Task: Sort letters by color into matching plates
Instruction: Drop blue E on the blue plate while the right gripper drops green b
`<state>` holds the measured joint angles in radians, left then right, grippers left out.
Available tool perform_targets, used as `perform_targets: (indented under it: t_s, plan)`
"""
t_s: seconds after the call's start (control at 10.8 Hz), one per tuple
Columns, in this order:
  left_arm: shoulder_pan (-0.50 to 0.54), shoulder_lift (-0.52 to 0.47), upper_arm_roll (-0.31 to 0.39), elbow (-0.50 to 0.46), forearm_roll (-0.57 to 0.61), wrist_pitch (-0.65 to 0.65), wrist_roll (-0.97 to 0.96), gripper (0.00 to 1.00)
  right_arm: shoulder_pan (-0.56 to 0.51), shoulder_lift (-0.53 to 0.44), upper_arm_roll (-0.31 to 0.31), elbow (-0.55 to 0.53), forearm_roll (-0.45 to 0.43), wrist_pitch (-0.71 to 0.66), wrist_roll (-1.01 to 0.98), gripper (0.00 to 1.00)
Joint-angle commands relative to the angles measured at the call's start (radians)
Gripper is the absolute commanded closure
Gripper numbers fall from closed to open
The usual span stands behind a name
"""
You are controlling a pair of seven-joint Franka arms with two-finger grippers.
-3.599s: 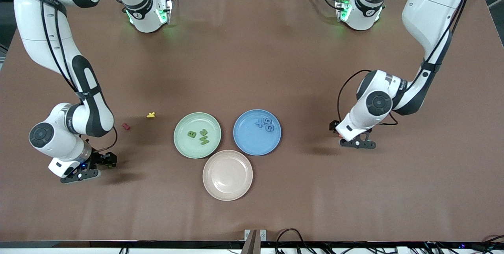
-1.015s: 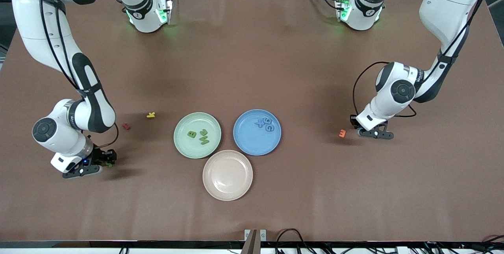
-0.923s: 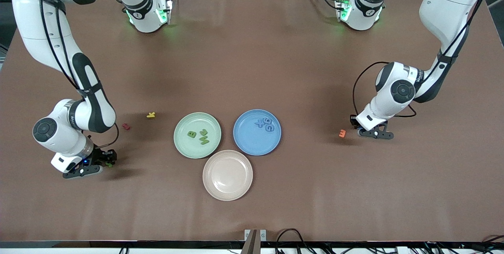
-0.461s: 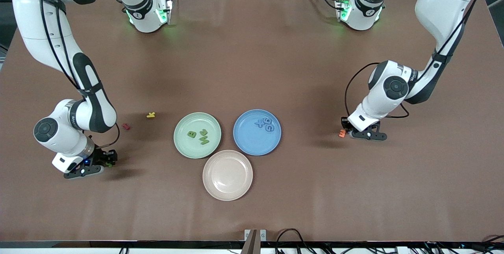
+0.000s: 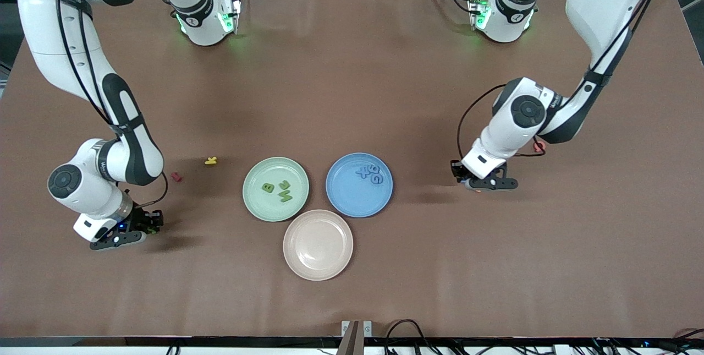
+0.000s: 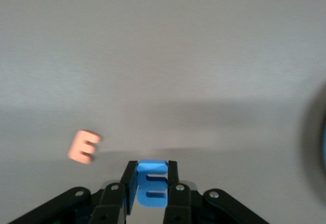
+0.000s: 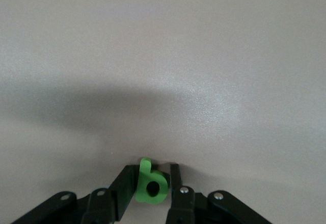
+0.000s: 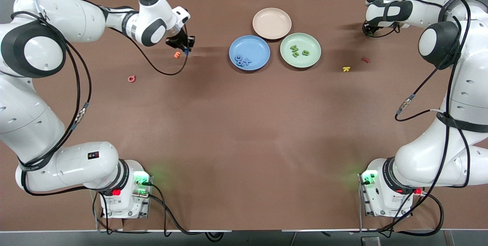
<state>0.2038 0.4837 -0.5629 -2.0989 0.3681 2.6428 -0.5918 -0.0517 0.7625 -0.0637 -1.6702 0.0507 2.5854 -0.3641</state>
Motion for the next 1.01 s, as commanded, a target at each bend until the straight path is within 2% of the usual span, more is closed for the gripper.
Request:
perform_targets:
  t_s: [0.0,0.28,0.55,0.74,0.92]
  plan:
    - [-0.087,-0.008,-0.022,0.06,0.012,-0.067,-0.173,1.0,-0.016,-0.012,0.016,-0.026,-0.018,0.019,-0.002,0.74]
    - [-0.217,0.022,-0.02,0.147,0.009,-0.095,-0.365,1.0,-0.017,-0.015,0.016,-0.026,-0.018,0.013,-0.004,0.76]
    - [-0.283,0.082,-0.018,0.218,0.009,-0.095,-0.436,1.0,-0.014,-0.047,0.018,-0.025,-0.017,-0.008,0.005,0.76]
    - [-0.313,0.142,-0.018,0.291,0.008,-0.095,-0.466,1.0,-0.008,-0.092,0.018,-0.025,-0.005,-0.086,0.022,0.78]
    - [-0.381,0.193,-0.011,0.354,0.012,-0.095,-0.541,1.0,0.021,-0.138,0.022,-0.026,-0.005,-0.18,0.15,0.78]
